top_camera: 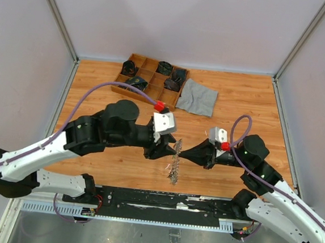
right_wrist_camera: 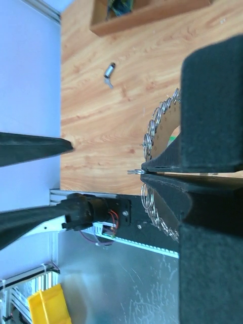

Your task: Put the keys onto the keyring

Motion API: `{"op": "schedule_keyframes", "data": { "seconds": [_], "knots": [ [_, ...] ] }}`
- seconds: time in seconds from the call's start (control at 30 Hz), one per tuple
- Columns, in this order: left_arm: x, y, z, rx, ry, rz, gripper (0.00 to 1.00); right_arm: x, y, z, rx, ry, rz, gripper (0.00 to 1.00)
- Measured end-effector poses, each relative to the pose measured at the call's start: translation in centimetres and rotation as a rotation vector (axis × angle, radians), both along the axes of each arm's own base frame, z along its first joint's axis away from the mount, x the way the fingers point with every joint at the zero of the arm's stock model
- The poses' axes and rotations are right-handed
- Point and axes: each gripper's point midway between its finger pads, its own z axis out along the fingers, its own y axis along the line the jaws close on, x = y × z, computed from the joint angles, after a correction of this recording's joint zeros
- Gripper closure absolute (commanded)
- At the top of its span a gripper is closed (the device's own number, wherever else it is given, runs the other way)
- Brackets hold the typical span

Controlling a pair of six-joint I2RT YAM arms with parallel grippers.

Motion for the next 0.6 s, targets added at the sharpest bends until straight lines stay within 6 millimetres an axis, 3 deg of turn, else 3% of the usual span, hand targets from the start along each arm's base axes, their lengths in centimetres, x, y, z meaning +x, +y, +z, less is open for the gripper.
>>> {"op": "schedule_keyframes", "data": {
  "seconds": [0.1, 0.2, 0.4, 0.6],
  "knots": [
    [0.3, 0.5, 2.9, -0.135, -0.036, 0.045, 0.50, -0.6, -0.8, 2.1, 0.076, -0.080, -0.011, 1.00],
    [1.0, 0.5, 3.9, -0.197, -0.049, 0.095, 0.48, -1.2, -1.4, 3.7, 0.156, -0.165, -0.011, 1.00],
    [3.8, 0.4, 1.8, -0.208, -0.020, 0.225, 0.45, -2.2, -2.5, 6.1, 0.283, -0.349, -0.008, 1.00],
    [7.6, 2.1, 0.1, -0.225, 0.024, 0.373, 0.45, -2.2, -2.8, 6.7, 0.280, -0.539, -0.014, 1.00]
  ]
}}
